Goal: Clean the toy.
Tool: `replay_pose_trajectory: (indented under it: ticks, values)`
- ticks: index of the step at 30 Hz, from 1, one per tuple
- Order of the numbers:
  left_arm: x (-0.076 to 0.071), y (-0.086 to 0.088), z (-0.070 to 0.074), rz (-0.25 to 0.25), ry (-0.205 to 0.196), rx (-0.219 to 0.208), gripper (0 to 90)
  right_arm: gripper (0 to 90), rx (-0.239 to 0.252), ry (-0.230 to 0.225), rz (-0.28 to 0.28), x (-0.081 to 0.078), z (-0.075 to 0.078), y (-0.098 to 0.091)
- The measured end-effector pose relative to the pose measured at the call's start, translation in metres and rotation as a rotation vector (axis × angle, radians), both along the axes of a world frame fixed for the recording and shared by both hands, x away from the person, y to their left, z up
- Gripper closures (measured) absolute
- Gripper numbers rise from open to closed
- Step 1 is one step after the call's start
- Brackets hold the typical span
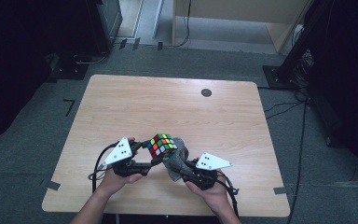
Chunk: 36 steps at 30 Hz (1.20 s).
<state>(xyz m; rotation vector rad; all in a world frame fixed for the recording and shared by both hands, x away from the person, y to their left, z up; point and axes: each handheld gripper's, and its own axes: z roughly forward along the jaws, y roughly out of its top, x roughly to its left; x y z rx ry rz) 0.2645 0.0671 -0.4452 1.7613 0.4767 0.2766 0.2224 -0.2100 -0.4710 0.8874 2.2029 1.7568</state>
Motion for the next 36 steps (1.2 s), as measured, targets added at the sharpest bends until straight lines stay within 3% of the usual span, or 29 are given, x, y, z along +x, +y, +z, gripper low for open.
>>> replay_pose_trajectory:
  ticks: [4, 8, 14, 17, 19, 24, 30, 36]
  values:
    - [0.003, 0.001, -0.002, 0.066, 0.014, 0.020, 34.2, 72.9, 0.010, -0.012, -0.050, 0.003, 0.005, -0.011]
    - [0.007, -0.002, -0.008, 0.153, 0.022, 0.087, 34.2, 72.9, 0.024, -0.015, -0.186, 0.007, 0.009, -0.030]
    - [0.019, -0.007, -0.022, 0.286, 0.087, 0.197, 34.2, 72.8, -0.003, 0.012, -0.420, 0.015, 0.005, -0.065]
    - [0.026, -0.009, -0.031, 0.355, 0.123, 0.263, 34.2, 72.3, -0.046, 0.011, -0.483, 0.019, -0.003, -0.076]
    - [0.031, -0.008, -0.036, 0.389, 0.143, 0.301, 34.2, 71.1, -0.060, 0.022, -0.494, 0.021, -0.009, -0.079]
    - [0.040, -0.008, -0.045, 0.431, 0.200, 0.351, 34.1, 70.6, -0.071, 0.067, -0.534, 0.027, -0.025, -0.082]
    - [0.044, -0.010, -0.052, 0.436, 0.231, 0.369, 34.1, 70.1, -0.109, 0.160, -0.549, 0.035, -0.037, -0.081]
    - [0.046, -0.012, -0.054, 0.432, 0.237, 0.367, 34.0, 69.7, -0.120, 0.176, -0.534, 0.037, -0.044, -0.078]
